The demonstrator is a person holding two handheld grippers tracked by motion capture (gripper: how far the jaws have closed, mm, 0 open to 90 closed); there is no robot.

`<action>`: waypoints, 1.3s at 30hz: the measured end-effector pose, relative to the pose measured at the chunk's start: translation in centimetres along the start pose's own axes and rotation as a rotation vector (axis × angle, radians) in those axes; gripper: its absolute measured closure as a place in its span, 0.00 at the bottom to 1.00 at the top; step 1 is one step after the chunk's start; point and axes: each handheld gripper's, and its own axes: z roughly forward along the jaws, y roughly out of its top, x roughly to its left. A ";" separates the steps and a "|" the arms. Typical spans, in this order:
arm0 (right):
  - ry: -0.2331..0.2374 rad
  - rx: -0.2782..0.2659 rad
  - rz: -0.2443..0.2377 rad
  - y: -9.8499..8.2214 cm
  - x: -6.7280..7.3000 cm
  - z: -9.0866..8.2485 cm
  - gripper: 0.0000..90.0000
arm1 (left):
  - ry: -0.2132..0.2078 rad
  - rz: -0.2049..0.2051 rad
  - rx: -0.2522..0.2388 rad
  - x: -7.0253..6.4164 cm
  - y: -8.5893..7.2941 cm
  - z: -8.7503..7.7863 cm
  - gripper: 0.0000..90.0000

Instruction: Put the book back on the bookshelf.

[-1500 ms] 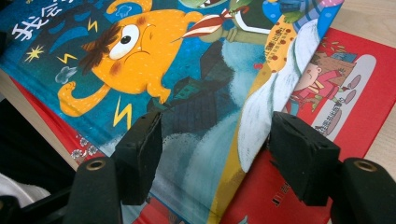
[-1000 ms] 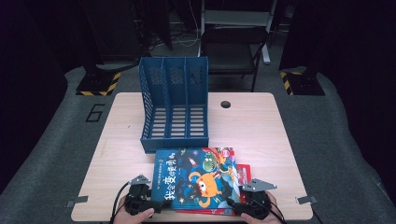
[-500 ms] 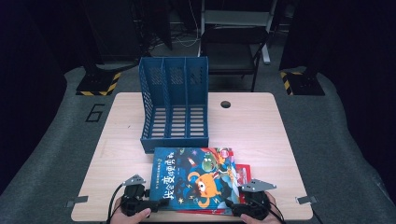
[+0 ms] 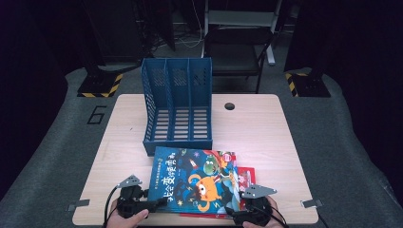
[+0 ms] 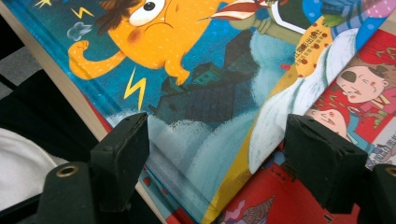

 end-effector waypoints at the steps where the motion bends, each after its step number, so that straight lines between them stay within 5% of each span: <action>1: 0.006 0.001 -0.001 0.0 0.0 0.0 0.24 | 0.011 0.003 -0.009 0.0 0.0 0.0 0.31; 8: 0.032 0.013 -0.077 0.0 0.4 -0.1 0.20 | 0.008 -0.002 -0.016 0.0 0.1 -0.1 0.31; 13: -0.002 0.030 -0.138 0.0 0.9 0.0 0.17 | -0.001 0.000 -0.007 0.0 0.2 -0.3 0.32; 27: -0.024 0.043 -0.098 -0.4 1.2 0.1 0.19 | 0.004 0.020 -0.020 -0.4 0.6 -0.7 0.33; 39: 0.005 0.025 -0.039 -0.3 0.9 0.0 0.19 | -0.002 0.087 0.040 -1.3 0.7 -1.4 0.29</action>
